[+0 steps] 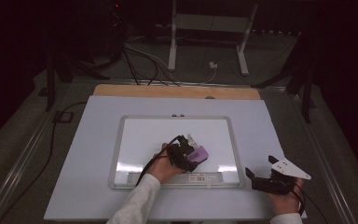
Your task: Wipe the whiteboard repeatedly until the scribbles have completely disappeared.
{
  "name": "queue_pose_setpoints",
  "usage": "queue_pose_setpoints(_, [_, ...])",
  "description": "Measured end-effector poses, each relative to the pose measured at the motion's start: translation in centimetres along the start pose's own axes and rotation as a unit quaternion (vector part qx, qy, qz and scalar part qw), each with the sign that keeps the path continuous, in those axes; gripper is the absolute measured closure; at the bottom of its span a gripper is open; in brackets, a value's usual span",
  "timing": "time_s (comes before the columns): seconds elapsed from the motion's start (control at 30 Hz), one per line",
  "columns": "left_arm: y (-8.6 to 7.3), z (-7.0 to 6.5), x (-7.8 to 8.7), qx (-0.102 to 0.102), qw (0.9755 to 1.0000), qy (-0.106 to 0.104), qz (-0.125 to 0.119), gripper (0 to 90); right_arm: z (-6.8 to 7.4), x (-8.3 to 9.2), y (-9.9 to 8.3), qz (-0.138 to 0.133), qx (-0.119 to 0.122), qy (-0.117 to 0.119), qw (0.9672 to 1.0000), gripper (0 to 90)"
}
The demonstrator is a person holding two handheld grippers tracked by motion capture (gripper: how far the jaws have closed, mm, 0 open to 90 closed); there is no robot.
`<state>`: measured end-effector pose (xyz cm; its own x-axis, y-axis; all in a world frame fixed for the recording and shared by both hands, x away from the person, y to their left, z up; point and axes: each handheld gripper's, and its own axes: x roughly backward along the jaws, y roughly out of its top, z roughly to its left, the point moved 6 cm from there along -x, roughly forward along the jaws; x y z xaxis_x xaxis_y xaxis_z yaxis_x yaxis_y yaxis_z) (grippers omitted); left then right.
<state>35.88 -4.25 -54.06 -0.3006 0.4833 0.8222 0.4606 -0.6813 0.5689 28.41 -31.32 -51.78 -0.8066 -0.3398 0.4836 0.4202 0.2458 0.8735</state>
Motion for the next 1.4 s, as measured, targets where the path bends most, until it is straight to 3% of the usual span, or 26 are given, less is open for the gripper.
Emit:
queue_pose_setpoints(0.17, [-0.2,2.5,0.2,0.037,0.9986,0.038,0.0,41.9,-0.1,0.1,0.0,-0.001,-0.002,-0.001,1.0,1.0])
queue_pose_setpoints(0.33, [-0.9,4.0,0.7,0.053,0.9971,0.054,0.003,42.0,-0.3,0.1,-0.1,-0.001,-0.003,-0.002,1.0,1.0])
queue_pose_setpoints(0.47, [-0.9,3.7,0.8,0.053,0.9969,0.059,0.006,41.9,-0.2,0.1,0.0,-0.001,-0.002,-0.001,1.0,1.0])
queue_pose_setpoints(0.6, [-0.7,2.0,0.5,0.044,0.9987,0.027,0.001,41.9,0.0,0.0,0.0,0.0,0.0,0.0,1.0,1.0])
queue_pose_setpoints(0.8, [0.0,-0.9,0.0,0.021,0.9998,-0.002,-0.003,41.9,0.0,0.0,0.0,0.0,0.001,0.001,1.0,1.0])
queue_pose_setpoints(0.87, [0.2,-1.3,-0.1,0.012,0.9999,0.007,-0.002,41.8,0.0,0.0,0.0,-0.001,0.0,0.001,1.0,1.0])
queue_pose_setpoints(1.0, [0.2,-1.0,-0.2,0.023,0.9997,0.006,-0.005,41.9,-0.1,0.0,0.0,-0.001,-0.001,0.0,1.0,1.0])
queue_pose_setpoints(1.13, [0.2,-0.2,-0.3,0.035,0.9992,0.02,-0.007,41.9,-0.2,0.1,0.0,-0.001,-0.002,-0.001,1.0,1.0])
queue_pose_setpoints(1.4, [-0.1,2.4,0.0,0.088,0.9946,0.054,-0.009,41.9,-0.1,0.0,0.0,-0.001,-0.001,0.001,1.0,1.0])
